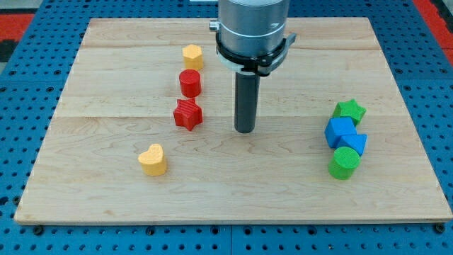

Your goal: Move the hexagon towards the top left

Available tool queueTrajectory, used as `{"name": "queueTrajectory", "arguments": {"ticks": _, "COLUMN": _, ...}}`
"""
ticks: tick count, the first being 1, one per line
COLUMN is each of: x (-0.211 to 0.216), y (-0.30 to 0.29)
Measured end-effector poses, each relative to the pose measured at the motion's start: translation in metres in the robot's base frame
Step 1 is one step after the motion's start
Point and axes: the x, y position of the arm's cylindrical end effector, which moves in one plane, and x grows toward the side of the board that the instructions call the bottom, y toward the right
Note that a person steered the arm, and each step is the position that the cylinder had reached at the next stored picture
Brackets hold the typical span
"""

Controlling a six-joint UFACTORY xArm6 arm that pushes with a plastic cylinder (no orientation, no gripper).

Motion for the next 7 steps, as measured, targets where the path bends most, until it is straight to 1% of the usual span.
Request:
{"name": "queueTrajectory", "arguments": {"ticks": 2, "x": 0.000, "y": -0.001}}
{"name": "queueTrajectory", "arguments": {"ticks": 4, "x": 0.015, "y": 0.013}}
{"name": "queueTrajectory", "arguments": {"ticks": 5, "x": 0.024, "y": 0.026}}
{"name": "queueTrajectory", "arguments": {"ticks": 6, "x": 0.017, "y": 0.046}}
{"name": "queueTrajectory", "arguments": {"ticks": 7, "x": -0.057, "y": 0.043}}
